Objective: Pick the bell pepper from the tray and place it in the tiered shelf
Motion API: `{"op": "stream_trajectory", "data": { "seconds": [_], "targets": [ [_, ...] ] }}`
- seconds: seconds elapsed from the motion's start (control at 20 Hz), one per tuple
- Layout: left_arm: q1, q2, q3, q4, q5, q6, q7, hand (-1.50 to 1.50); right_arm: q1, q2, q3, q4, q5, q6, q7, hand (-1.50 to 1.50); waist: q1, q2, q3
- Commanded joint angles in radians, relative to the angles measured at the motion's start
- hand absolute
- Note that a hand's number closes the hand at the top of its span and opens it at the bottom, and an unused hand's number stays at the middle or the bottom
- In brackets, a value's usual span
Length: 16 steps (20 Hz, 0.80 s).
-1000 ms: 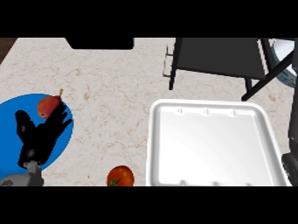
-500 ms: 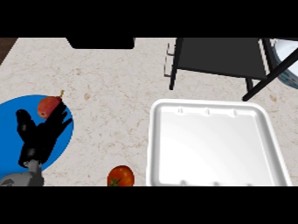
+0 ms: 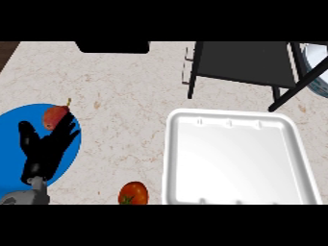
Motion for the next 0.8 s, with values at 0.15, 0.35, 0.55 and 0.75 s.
{"op": "stream_trajectory", "data": {
  "seconds": [0.15,0.35,0.55,0.75],
  "targets": [
    [0.015,0.01,0.014,0.025,0.008,-0.036,-0.006,0.0,-0.03,-0.048,-0.033,0.171,0.0,-0.078,-0.153,1.5,0.002,0.002,-0.002],
    [-0.017,-0.021,0.013,0.064,-0.016,-0.002,-0.031,0.0,-0.043,-0.007,-0.03,0.223,-0.001,-0.13,-0.196,1.5,-0.001,0.002,-0.002],
    [0.025,-0.001,0.01,0.009,-0.012,-0.026,-0.006,0.0,-0.043,-0.03,-0.037,0.26,-0.001,-0.137,-0.235,1.5,0.0,0.0,-0.002],
    [-0.014,-0.034,-0.007,0.025,-0.036,0.013,0.021,0.0,-0.041,-0.019,0.009,0.272,0.036,-0.123,-0.239,1.5,-0.006,-0.001,-0.002]
  ]
}}
